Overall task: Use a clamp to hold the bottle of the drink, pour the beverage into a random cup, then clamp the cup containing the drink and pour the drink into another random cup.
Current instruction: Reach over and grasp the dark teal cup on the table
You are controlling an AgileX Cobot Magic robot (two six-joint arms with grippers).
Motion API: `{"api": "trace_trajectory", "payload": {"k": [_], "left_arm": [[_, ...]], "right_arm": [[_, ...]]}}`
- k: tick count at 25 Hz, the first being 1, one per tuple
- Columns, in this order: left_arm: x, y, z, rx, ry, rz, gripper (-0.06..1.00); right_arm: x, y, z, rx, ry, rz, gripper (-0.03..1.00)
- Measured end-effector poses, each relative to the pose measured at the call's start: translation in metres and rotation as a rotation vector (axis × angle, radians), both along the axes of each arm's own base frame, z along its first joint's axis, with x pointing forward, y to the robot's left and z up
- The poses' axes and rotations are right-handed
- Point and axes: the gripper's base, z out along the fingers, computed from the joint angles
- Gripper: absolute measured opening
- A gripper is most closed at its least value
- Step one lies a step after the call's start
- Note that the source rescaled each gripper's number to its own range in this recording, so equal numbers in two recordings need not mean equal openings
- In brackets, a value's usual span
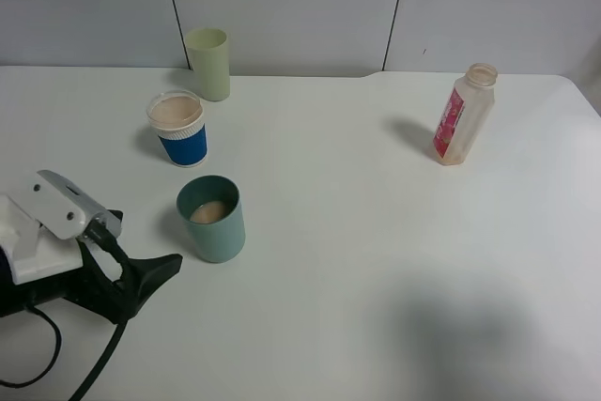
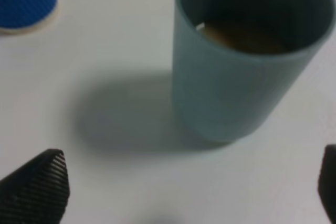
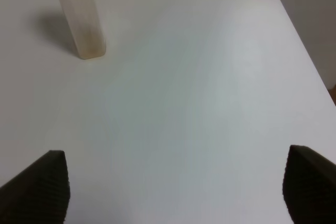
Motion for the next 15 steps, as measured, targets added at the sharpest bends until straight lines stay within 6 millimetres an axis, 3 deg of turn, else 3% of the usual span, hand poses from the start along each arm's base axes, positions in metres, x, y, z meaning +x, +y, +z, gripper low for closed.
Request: {"api": "trace_trajectory", "payload": {"k": [8, 15], "left_arm": [[0.015, -0.014, -0.035, -0.046, 0.069, -0.017, 0.84], [0.018, -0.018, -0.045, -0.091, 0.058, -0.018, 0.84]], "right_arm": [[0.0, 0.0, 0.0, 0.0, 0.0, 0.0, 0.67], [0.0, 0.0, 0.0, 0.0, 0.0, 0.0, 0.67]]}}
